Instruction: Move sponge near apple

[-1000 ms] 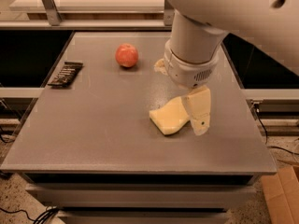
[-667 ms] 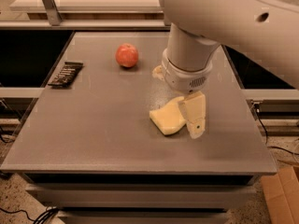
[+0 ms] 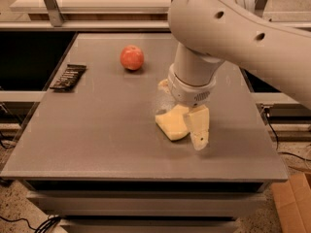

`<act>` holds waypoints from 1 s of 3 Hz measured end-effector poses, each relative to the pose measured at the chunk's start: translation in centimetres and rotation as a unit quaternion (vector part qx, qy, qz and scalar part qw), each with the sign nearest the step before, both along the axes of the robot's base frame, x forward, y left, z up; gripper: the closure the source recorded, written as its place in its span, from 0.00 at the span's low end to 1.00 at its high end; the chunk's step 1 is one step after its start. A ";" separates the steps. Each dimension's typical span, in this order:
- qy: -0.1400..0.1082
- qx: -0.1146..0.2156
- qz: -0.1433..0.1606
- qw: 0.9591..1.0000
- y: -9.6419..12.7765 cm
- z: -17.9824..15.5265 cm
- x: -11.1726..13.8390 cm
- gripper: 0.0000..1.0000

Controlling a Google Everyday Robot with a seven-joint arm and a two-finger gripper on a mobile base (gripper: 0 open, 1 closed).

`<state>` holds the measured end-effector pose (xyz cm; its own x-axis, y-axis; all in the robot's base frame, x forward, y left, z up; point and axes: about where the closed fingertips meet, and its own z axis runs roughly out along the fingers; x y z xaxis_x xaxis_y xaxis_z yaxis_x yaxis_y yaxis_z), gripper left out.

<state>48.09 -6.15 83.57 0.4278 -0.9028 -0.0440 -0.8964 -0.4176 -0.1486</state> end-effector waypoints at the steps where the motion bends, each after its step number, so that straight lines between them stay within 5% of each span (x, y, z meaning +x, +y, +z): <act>1: 0.011 0.008 0.000 1.000 -0.2 -1.4 0.1 0.17; 3: 0.015 0.012 0.000 1.000 -0.4 -1.1 0.1 0.63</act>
Offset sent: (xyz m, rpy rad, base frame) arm 0.0005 -0.0062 -0.0297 0.0407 0.0538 0.0007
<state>48.16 -6.50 82.48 0.4260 -0.9013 -0.0784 -0.9007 -0.4143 -0.1306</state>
